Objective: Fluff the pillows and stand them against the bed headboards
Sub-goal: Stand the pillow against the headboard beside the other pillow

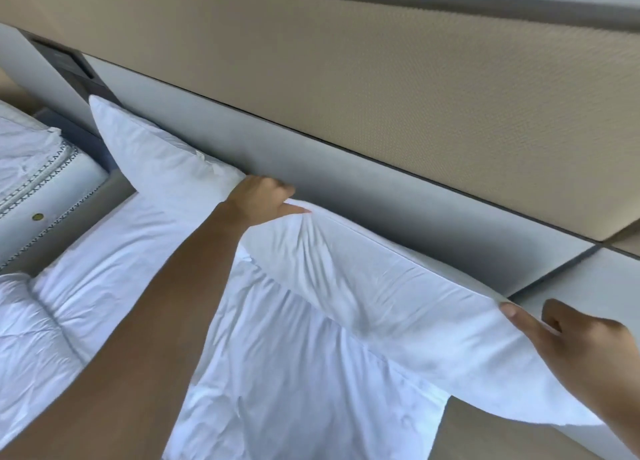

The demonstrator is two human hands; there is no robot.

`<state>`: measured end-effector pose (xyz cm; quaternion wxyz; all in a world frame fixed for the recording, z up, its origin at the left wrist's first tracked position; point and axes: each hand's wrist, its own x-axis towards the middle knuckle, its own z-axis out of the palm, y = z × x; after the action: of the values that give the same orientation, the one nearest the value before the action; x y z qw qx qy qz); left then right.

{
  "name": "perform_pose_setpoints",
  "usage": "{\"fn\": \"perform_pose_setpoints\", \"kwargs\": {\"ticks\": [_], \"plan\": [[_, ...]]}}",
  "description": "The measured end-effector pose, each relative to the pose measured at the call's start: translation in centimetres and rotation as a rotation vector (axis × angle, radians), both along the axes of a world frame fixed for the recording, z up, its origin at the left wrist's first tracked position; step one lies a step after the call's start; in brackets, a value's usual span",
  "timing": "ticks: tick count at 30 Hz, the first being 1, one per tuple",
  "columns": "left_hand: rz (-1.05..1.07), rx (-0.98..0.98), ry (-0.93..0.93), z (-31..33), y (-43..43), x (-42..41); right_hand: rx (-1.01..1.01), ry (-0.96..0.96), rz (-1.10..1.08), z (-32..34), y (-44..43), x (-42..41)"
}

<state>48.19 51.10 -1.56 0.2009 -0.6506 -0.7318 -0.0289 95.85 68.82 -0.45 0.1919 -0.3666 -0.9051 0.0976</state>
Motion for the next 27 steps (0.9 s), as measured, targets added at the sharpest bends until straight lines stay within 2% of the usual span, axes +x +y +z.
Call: {"fn": "perform_pose_setpoints", "kwargs": {"ticks": [3, 6, 9, 11, 14, 17, 20, 22, 27], "plan": [[-0.023, -0.022, 0.029, -2.5, 3.2, -2.5, 0.023, 0.016, -0.051, -3.3, -1.0, -2.0], [-0.014, -0.089, 0.140, -7.1, 5.0, -2.9, 0.053, -0.069, -0.079, -8.4, -1.0, -4.0], [-0.025, -0.005, 0.146, -10.4, 5.1, -0.3, 0.152, -0.151, -0.031, -11.7, -1.2, -5.0], [-0.079, 0.071, 0.112, -11.8, 4.2, 1.0, 0.146, -0.154, 0.020, -12.1, -1.2, -5.3], [-0.162, 0.075, 0.076, -12.6, 2.9, 1.3, 0.082, -0.129, 0.083, -11.2, -1.1, -5.9], [-0.070, 0.198, 0.055, -10.4, 2.8, 0.7, 0.050, 0.059, 0.084, -9.1, -1.3, -7.3], [-0.011, 0.286, 0.070, -8.0, 3.3, 0.0, 0.095, 0.127, 0.100, -7.2, -0.8, -8.3], [0.042, 0.307, 0.091, -7.8, 4.0, -0.5, 0.096, 0.125, 0.091, -7.3, -0.2, -9.1], [0.161, 0.190, 0.187, -12.1, 4.6, -1.3, 0.099, -0.003, 0.128, -10.8, 1.0, -11.6]]}}
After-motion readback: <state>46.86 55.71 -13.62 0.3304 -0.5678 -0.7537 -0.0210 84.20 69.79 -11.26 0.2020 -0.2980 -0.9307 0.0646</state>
